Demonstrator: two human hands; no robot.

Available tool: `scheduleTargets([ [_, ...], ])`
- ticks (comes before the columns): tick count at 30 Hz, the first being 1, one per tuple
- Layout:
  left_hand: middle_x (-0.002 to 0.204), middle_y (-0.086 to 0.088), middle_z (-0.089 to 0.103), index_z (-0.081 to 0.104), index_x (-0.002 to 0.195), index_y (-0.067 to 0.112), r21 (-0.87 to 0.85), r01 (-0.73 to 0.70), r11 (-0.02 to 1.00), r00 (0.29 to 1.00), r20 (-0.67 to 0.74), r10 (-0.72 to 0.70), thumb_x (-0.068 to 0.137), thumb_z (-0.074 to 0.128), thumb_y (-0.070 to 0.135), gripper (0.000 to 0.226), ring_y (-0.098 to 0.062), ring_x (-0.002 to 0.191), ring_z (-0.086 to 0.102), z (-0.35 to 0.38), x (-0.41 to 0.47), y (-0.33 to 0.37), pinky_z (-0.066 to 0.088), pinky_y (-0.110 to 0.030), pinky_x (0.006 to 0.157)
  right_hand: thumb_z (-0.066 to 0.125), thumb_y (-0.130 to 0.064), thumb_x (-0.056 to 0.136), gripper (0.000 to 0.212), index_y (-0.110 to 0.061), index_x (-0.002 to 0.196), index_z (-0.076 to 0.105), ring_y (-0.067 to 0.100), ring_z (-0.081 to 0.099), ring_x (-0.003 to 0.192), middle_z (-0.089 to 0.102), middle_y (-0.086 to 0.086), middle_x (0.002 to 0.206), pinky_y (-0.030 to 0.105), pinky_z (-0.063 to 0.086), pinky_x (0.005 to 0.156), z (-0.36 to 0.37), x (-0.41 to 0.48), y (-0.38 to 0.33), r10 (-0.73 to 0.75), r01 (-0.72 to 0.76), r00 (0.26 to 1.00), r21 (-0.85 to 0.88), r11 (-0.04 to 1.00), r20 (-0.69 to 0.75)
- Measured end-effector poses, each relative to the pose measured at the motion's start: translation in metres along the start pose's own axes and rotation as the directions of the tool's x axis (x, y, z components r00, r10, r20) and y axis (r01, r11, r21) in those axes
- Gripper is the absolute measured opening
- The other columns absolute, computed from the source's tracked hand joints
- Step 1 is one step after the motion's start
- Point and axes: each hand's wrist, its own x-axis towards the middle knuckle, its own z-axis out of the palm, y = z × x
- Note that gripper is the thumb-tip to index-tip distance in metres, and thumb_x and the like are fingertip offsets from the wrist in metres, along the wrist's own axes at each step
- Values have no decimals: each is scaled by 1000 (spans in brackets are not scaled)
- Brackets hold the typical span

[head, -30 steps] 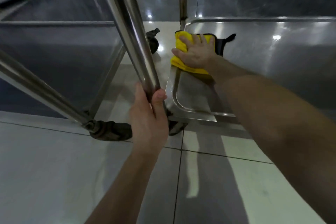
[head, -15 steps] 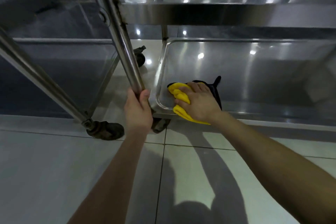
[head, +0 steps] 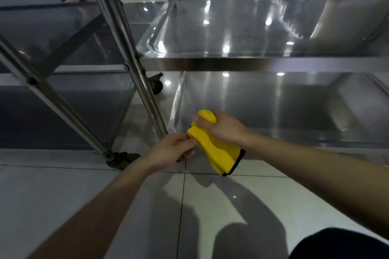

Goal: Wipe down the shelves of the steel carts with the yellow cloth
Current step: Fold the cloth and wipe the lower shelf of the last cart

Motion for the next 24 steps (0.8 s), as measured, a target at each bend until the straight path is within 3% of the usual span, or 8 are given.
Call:
scheduleTargets([
  [5,110,-15,81,74,120,-1,-137,15,990,999,43,-9,85,89,38,54,-28,102,77,-51,-47,35,62,-31,92,57,-79,93,83,-20,153,52,29,61,132,60,7,151,36,46,96,16,-23,-55,191,-200,980,257,945,61],
  [8,108,-24,79,74,114,-5,-67,26,997,996,-80,-32,91,85,12,30,-35,103,76,-61,-55,28,63,-33,87,66,-69,94,60,-22,132,66,18,72,114,72,5,134,33,57,96,40,-44,-67,236,-252,967,444,860,92],
  [11,106,-31,74,73,112,-4,64,15,998,979,-206,-1,81,71,30,47,-44,100,72,-68,-44,30,60,-50,93,78,-59,89,41,-31,114,61,9,73,98,74,-4,115,35,60,92,57,-57,-71,242,-262,964,567,781,112],
  [13,99,-13,73,73,115,5,264,-10,965,968,-240,75,82,63,39,48,-30,92,68,-72,-41,37,54,-39,82,87,-54,81,69,-29,133,49,14,76,102,74,-5,118,44,63,95,58,-63,-70,250,-294,955,610,735,159],
  [16,88,7,59,68,122,11,430,-19,903,944,-291,158,103,63,22,23,-19,87,57,-78,-54,50,35,-26,70,93,-31,80,107,-51,158,23,15,77,109,73,-9,128,46,66,90,52,-78,-68,143,-263,960,601,755,240],
  [20,108,6,61,67,127,10,504,-172,847,903,-262,340,108,58,14,22,-6,97,49,-77,-96,78,38,-22,82,85,-6,91,67,-36,143,55,20,78,104,77,-3,116,36,64,86,23,-123,-81,146,-244,962,490,837,229],
  [22,116,1,66,67,129,11,458,-125,880,913,-295,283,108,59,13,23,-10,102,57,-79,-124,97,46,-26,88,83,-17,94,47,-36,129,58,11,79,95,79,-6,111,33,60,81,2,-142,-101,176,-243,962,353,903,211],
  [24,115,4,70,68,129,15,413,-56,909,915,-342,212,106,63,13,23,-7,98,59,-86,-155,126,45,-12,83,81,-29,96,36,-38,123,60,8,78,87,79,-8,104,36,58,77,-25,-158,-129,254,-297,947,240,924,196],
])
